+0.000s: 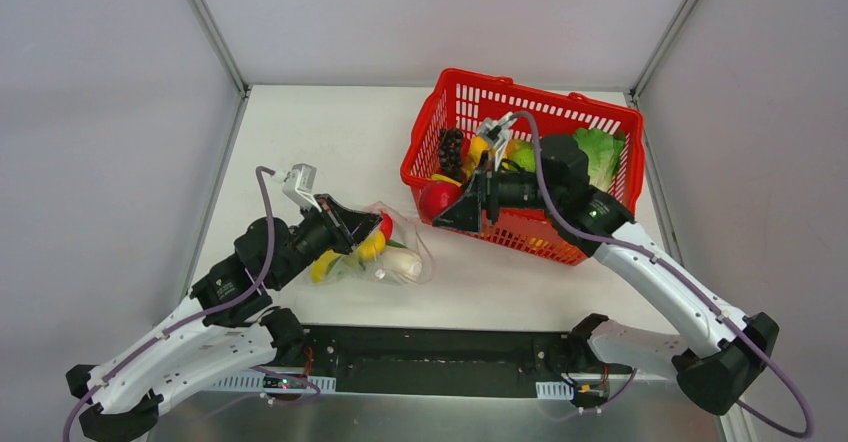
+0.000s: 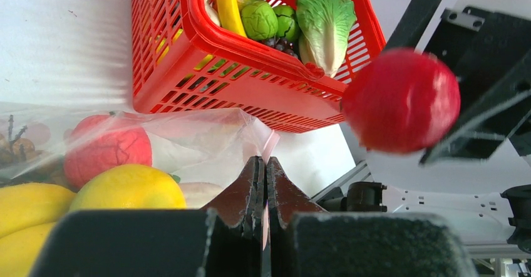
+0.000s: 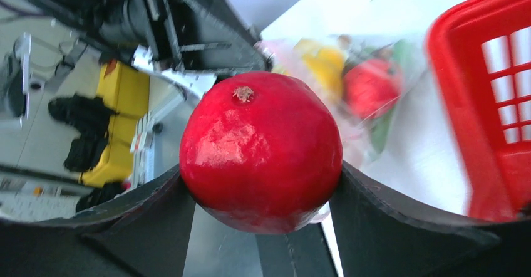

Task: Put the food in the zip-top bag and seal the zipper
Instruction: Place the fake fruit in the zipper food storage bag.

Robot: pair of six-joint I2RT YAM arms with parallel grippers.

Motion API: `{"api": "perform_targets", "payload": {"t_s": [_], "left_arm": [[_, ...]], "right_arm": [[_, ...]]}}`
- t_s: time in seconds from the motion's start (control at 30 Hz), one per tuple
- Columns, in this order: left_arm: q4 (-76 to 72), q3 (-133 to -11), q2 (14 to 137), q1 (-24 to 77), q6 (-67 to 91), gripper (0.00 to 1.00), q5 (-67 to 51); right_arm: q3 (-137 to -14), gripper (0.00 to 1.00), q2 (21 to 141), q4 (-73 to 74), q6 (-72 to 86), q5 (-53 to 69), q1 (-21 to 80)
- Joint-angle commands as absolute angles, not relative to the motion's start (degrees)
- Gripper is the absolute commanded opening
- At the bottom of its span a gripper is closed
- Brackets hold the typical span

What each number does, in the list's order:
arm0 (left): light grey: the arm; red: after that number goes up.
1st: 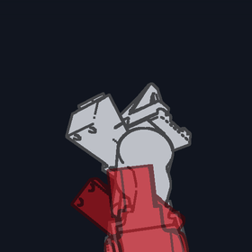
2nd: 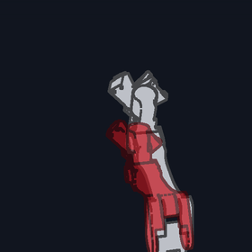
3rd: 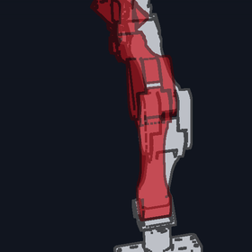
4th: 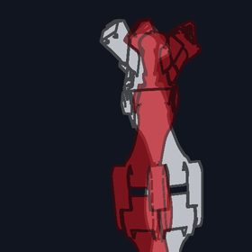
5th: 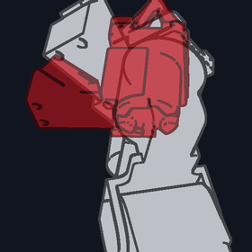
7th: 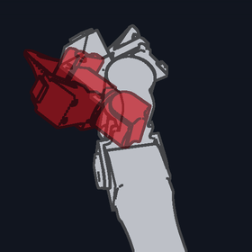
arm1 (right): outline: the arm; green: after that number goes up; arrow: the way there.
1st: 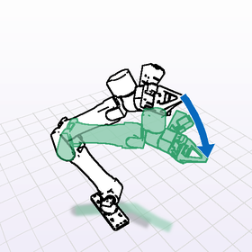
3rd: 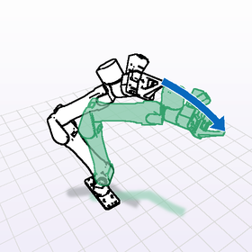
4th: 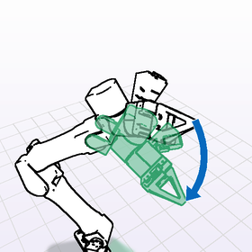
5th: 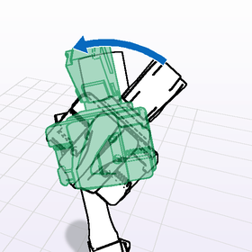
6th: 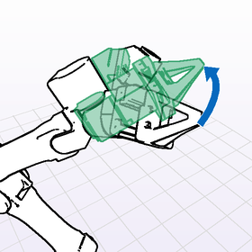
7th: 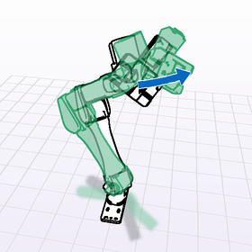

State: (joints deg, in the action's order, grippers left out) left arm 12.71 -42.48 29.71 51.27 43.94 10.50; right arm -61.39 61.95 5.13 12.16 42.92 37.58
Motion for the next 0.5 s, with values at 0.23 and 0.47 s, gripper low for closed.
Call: {"api": "perform_targets", "payload": {"t_s": [0.23,0.47], "left_arm": [[7.59,-43.34,29.38,50.76,44.64,0.0,9.12],[7.23,-43.83,29.36,50.73,44.71,0.0,8.28]], "right_arm": [[-63.12,0.5,66.61,13.14,4.86,37.3,51.0],[-68.67,0.53,73.35,18.76,2.53,20.77,57.5]]}}
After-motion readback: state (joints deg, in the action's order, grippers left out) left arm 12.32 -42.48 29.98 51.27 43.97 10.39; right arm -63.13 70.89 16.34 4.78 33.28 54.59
